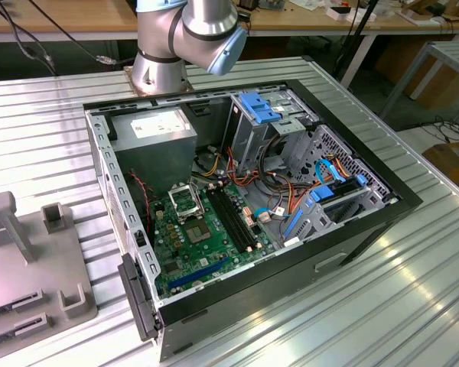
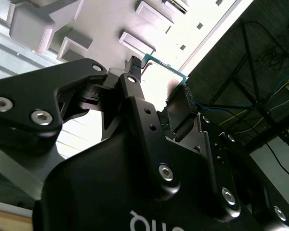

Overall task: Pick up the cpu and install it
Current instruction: 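Pick up the cpu and move it towards the insertion slot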

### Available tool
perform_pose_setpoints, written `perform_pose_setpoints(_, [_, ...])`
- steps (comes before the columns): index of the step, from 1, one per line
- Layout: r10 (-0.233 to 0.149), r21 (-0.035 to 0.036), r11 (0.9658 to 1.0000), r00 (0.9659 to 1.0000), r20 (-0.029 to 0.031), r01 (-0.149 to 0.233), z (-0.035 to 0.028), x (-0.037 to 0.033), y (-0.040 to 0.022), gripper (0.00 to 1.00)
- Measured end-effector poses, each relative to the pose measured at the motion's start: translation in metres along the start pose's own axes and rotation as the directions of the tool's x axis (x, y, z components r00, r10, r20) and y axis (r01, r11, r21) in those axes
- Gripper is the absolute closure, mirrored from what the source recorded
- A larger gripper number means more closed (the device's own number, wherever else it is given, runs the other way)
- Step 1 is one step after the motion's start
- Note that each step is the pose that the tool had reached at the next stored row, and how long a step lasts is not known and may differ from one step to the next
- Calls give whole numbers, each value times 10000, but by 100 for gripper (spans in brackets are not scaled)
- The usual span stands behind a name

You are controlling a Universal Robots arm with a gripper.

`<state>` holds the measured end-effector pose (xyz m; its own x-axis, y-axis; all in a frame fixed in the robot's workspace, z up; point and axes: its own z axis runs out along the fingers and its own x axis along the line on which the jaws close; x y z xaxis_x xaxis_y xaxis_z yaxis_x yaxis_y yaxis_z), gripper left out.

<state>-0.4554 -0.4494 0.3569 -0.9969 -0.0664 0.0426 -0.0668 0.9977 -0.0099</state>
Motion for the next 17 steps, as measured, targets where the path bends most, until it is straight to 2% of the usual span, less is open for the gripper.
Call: perform_pose_setpoints(17, [0,0,10000,10000,-2,0,-151,6,-2,53])
